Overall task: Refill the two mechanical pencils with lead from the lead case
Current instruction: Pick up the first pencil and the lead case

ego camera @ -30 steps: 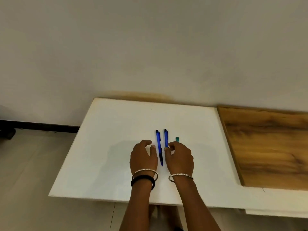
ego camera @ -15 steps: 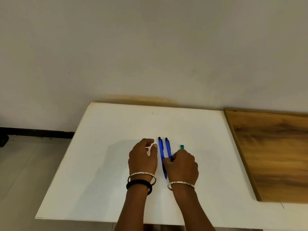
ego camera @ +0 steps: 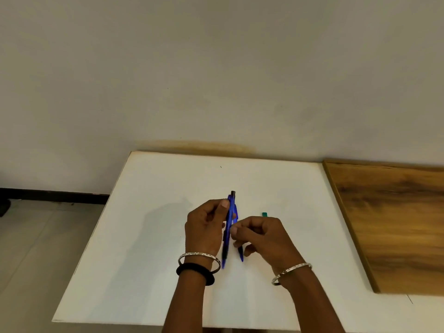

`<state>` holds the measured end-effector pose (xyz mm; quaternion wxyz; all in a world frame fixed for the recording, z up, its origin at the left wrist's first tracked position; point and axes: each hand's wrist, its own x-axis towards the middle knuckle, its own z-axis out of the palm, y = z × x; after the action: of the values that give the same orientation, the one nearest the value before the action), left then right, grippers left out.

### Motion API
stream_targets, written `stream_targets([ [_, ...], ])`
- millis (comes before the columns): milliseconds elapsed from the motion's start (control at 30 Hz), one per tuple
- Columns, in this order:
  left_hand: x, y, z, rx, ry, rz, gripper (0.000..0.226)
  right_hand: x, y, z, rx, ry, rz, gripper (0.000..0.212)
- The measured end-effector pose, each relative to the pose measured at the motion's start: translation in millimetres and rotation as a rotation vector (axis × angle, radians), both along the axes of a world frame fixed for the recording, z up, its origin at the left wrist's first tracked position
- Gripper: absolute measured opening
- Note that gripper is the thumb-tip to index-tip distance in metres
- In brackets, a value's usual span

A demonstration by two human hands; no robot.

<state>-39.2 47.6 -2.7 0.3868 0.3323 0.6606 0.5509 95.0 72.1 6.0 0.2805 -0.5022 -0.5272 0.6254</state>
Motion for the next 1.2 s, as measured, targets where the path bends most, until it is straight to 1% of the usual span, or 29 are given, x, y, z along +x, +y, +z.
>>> stream_targets([
  [33, 0.3, -0.8, -0.6, 0.003, 0.05, -0.012, 0.016, 2.0, 1.1, 0.7, -0.016, 0.048, -0.036, 0.004],
  [133, 6.4, -3.2, 1.7, 0.008, 0.055, -0.103, 0.02, 3.9, 5.3, 1.8, -0.024, 0.172, -0.2, 0.01],
  [167, 8.9, -3.5, 1.4, 0.005, 0.088, -0.13, 0.021, 3.5, 6.1, 1.8, -0.014, 0.193, -0.232, 0.013],
  [267, 14.9, -3.1, -1.2, -0.003, 0.259, -0.166, 0.021, 4.6, 6.8, 0.5, 0.054, 0.185, -0.272, 0.015],
  [367, 20.0, -2.0, -1.9, 0.0, 0.279, -0.21, 0.019, 11.4, 8.5, -1.6, 0.11, 0.17, -0.287, 0.012],
  [533, 27.8, 0.3, -5.5, -0.019, 0.358, -0.273, 0.019, 30.0, 8.9, -1.9, 0.04, 0.215, -0.312, 0.006],
  [633, 33.5, 2.8, -6.2, -0.025, 0.357, -0.287, 0.013, 39.4, 10.8, -3.6, 0.024, 0.195, -0.331, 0.005],
  [767, 37.3, 4.1, -5.7, -0.046, 0.297, -0.306, 0.005, 46.6, 12.6, -5.8, 0.009, 0.187, -0.325, 0.006],
  [833, 36.6, 4.1, -5.6, -0.065, 0.278, -0.316, 0.006, 48.3, 13.4, -6.9, -0.004, 0.196, -0.331, 0.005],
  [933, 36.3, 5.2, -5.9, -0.087, 0.221, -0.325, 0.01, 50.9, 15.9, -9.7, -0.045, 0.277, -0.383, 0.01],
  [1033, 39.4, 6.8, -6.3, -0.112, 0.23, -0.33, 0.015, 53.2, 19.2, -11.8, -0.024, 0.289, -0.436, 0.009],
  [1100, 41.5, 8.5, -6.9, -0.125, 0.228, -0.273, 0.016, 58.8, 21.7, -14.1, 0.025, 0.243, -0.507, 0.005],
  [1133, 41.3, 9.7, -7.1, -0.129, 0.211, -0.239, 0.017, 63.4, 23.2, -16.1, 0.084, 0.154, -0.542, 0.003],
  [1200, 41.4, 12.2, -7.1, -0.131, 0.149, -0.192, 0.019, 75.7, 25.5, -21.5, 0.248, -0.131, -0.566, 0.002],
])
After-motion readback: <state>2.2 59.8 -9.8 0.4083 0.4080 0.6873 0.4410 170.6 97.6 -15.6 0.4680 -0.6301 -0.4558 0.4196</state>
